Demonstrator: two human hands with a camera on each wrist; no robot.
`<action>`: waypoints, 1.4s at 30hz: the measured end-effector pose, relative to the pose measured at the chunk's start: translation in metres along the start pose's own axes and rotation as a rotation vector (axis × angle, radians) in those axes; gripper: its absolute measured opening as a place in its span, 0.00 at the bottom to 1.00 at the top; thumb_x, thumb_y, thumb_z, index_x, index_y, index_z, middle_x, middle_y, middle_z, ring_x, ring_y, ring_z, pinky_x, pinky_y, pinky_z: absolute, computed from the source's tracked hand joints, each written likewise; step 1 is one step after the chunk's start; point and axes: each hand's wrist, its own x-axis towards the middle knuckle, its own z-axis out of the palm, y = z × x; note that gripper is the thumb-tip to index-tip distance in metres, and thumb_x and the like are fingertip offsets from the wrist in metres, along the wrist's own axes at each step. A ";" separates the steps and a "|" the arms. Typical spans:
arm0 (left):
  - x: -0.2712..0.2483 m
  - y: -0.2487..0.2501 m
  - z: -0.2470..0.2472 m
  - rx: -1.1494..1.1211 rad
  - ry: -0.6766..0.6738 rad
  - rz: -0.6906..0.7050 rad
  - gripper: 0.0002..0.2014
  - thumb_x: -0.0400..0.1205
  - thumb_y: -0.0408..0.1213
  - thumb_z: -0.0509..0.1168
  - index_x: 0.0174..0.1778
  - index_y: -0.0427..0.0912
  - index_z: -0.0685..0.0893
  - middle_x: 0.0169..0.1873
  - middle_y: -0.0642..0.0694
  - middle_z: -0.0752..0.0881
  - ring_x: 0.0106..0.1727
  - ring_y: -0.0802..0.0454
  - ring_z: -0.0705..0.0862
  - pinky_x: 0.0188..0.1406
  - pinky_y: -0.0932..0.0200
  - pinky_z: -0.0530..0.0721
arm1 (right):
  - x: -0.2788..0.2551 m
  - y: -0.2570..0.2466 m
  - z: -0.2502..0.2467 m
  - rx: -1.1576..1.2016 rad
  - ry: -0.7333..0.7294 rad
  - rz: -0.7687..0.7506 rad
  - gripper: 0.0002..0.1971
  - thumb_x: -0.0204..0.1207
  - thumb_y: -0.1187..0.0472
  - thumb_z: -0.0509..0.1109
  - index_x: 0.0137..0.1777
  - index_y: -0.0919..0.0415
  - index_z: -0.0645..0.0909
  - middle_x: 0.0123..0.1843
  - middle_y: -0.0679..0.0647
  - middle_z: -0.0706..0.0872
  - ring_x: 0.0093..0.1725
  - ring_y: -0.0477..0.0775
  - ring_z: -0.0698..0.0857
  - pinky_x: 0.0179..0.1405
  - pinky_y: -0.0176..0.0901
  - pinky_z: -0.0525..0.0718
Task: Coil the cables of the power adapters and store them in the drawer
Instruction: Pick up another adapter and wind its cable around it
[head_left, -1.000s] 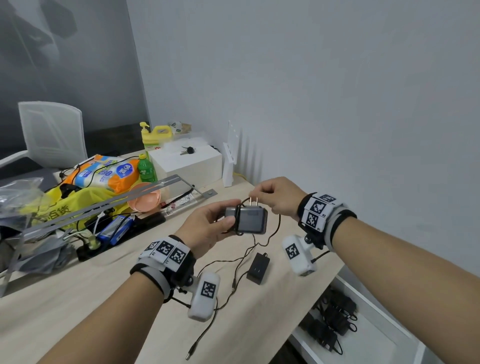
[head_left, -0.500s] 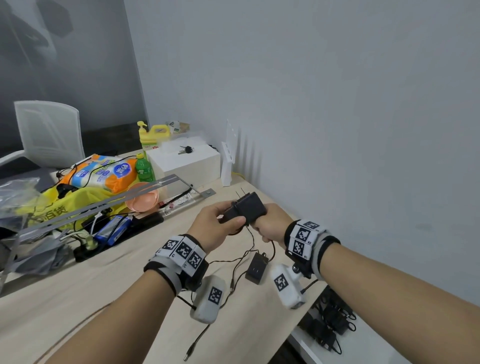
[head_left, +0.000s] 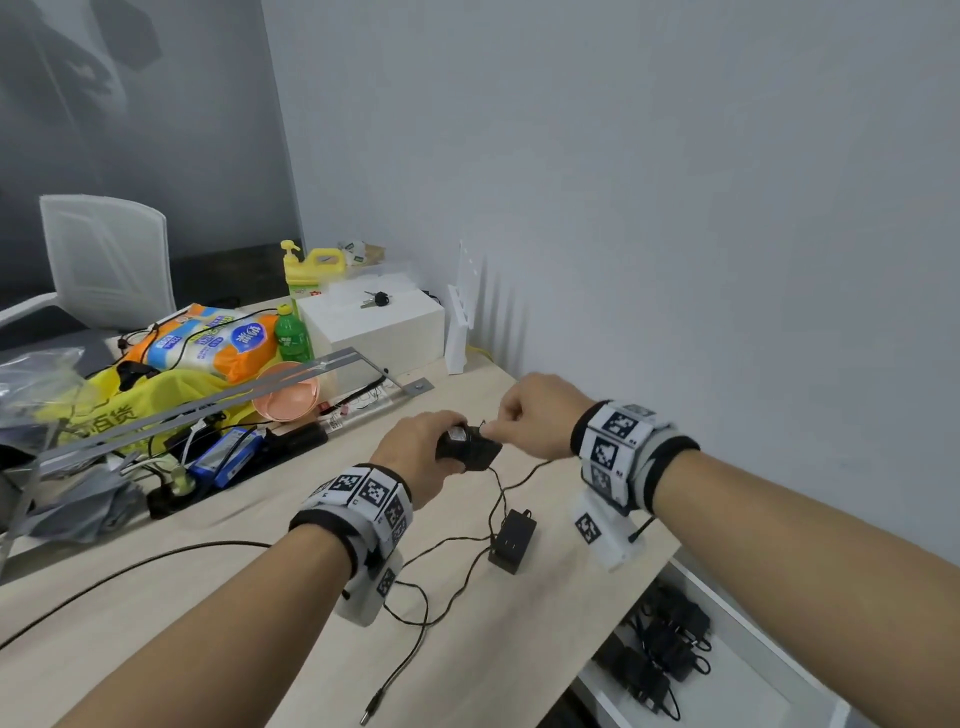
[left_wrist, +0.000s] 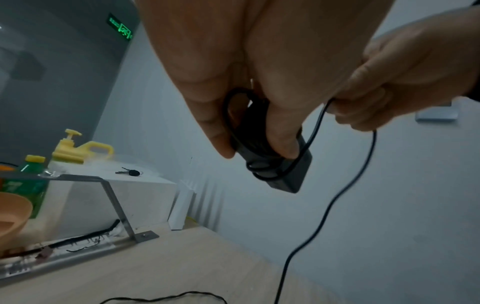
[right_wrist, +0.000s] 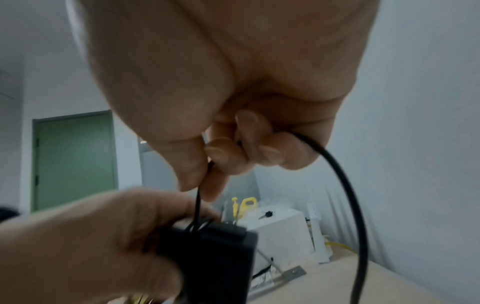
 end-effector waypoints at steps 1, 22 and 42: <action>-0.002 0.000 -0.001 -0.012 -0.024 0.021 0.25 0.74 0.35 0.74 0.67 0.53 0.79 0.57 0.50 0.85 0.60 0.48 0.82 0.63 0.48 0.79 | 0.002 0.003 -0.007 0.023 0.020 -0.008 0.18 0.75 0.45 0.73 0.32 0.58 0.83 0.28 0.47 0.80 0.31 0.48 0.78 0.33 0.40 0.76; -0.010 0.013 -0.016 -0.863 -0.064 0.119 0.23 0.74 0.24 0.73 0.56 0.58 0.87 0.51 0.43 0.89 0.50 0.46 0.89 0.50 0.55 0.86 | 0.017 0.033 0.011 0.668 0.030 0.089 0.13 0.81 0.61 0.66 0.40 0.70 0.84 0.24 0.44 0.78 0.28 0.51 0.67 0.26 0.41 0.69; 0.012 0.015 -0.027 -0.023 0.058 0.007 0.23 0.78 0.35 0.71 0.68 0.55 0.78 0.56 0.52 0.85 0.55 0.52 0.81 0.49 0.63 0.73 | 0.023 -0.005 -0.020 -0.114 -0.048 -0.107 0.15 0.76 0.45 0.71 0.38 0.57 0.86 0.32 0.50 0.85 0.35 0.52 0.82 0.37 0.47 0.82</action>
